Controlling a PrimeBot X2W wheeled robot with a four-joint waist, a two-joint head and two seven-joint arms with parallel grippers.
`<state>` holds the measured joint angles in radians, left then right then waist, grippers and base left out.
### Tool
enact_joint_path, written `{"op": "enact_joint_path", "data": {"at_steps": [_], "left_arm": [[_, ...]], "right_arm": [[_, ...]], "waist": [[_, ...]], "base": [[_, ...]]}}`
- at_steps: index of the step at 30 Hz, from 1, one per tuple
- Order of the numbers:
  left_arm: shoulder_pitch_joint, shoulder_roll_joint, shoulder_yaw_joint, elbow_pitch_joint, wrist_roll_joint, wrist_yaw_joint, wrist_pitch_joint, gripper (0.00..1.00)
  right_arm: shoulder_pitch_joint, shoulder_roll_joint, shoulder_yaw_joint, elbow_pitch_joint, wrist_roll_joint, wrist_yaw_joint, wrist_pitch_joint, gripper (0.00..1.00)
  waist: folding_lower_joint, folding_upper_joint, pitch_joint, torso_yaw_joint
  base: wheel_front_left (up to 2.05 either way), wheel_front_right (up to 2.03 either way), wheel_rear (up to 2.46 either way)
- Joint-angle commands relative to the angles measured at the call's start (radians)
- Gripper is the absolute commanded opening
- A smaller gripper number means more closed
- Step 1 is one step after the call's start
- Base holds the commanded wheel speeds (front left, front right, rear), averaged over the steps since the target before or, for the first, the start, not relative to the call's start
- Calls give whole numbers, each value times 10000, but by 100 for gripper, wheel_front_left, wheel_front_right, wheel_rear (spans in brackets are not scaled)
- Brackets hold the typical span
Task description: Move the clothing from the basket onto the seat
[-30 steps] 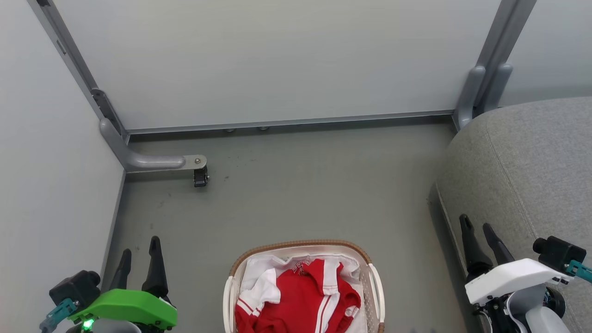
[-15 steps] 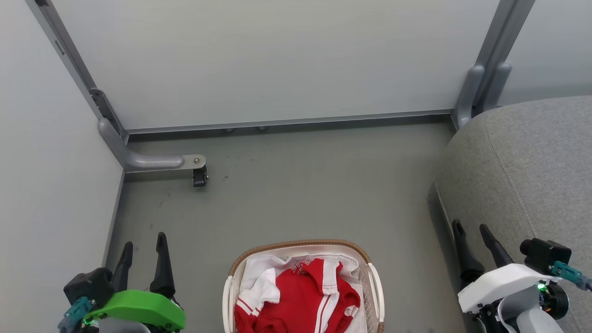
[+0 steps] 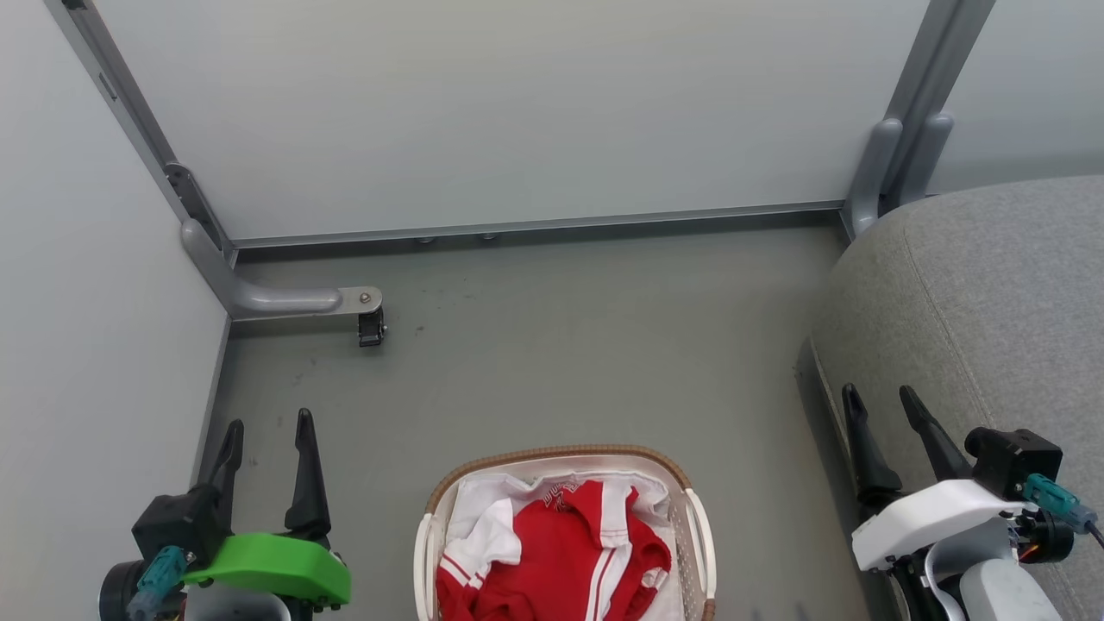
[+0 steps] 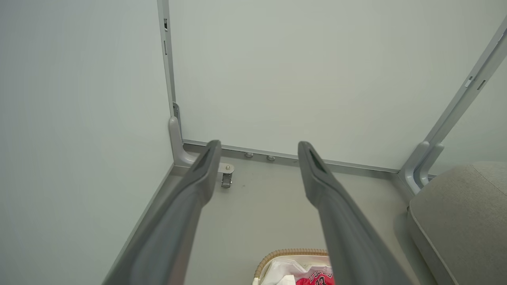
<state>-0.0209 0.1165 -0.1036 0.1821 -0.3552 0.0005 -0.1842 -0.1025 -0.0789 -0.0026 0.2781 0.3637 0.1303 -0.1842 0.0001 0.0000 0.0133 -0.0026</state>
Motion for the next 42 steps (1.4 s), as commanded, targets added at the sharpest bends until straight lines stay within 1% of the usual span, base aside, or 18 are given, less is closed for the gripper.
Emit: {"op": "enact_joint_path", "data": {"at_steps": [1, 4, 9, 13, 17, 24, 30, 33, 35, 38, 42], "left_arm": [[-111, 38, -9, -132, 307, 57, -87, 100], [-121, 31, -34, -206, 590, 67, -154, 100], [-49, -21, -156, -121, 993, -116, -255, 100], [16, -122, -246, 36, 1237, -347, -330, 100], [-85, -268, -330, 523, 1417, -668, -421, 100], [-1010, -477, -901, 1624, 1860, -1129, -554, 100], [-2138, -526, -1545, 2735, 2242, -1285, -650, 100], [-2796, -547, -1833, 3334, 2068, -1303, -717, 100], [-3290, -540, -2305, 3688, 1979, -1311, -746, 100], [-3917, -338, -2967, 4428, 1887, -1308, -793, 100], [-4803, -203, -3768, 5703, 1683, -1310, -808, 100]], "right_arm": [[-171, -30, -35, -181, -313, 5, -86, 100], [-167, 14, -123, -312, -588, 5, -157, 100], [-93, 72, -164, -209, -1011, 4, -256, 100], [-108, 94, -78, -116, -1343, 5, -336, 100], [-226, 101, -82, 20, -1632, 5, -420, 100], [-872, 90, 32, 77, -2076, 4, -559, 100], [-1424, 97, 179, -148, -2379, 4, -651, 100], [-1778, 119, 268, -290, -2535, 3, -720, 100], [-2013, 147, 312, -350, -2634, 3, -746, 100], [-2318, 184, 374, -435, -2742, 3, -799, 100], [-2634, 237, 495, -537, -2737, 3, -822, 100]], "waist": [[-1, 0, 6, 3], [-1, 0, 20, 1], [-1, 0, 57, -21], [-1, 0, 196, -121], [-1, 0, 551, -294], [-1, 0, 1641, -713], [-1, 0, 2806, -1084], [-1, 0, 3529, -1301], [-1, 0, 3979, -1430], [-1, 0, 4571, -1594], [-1, 0, 5254, -1795]], "base": [[0, 0, 0], [0, 0, 0], [0, 0, 0], [0, 0, 0], [0, 0, 0], [0, 0, 0], [0, 0, 0], [0, 0, 0], [0, 0, 0], [0, 0, 0], [0, 0, 0]]}}
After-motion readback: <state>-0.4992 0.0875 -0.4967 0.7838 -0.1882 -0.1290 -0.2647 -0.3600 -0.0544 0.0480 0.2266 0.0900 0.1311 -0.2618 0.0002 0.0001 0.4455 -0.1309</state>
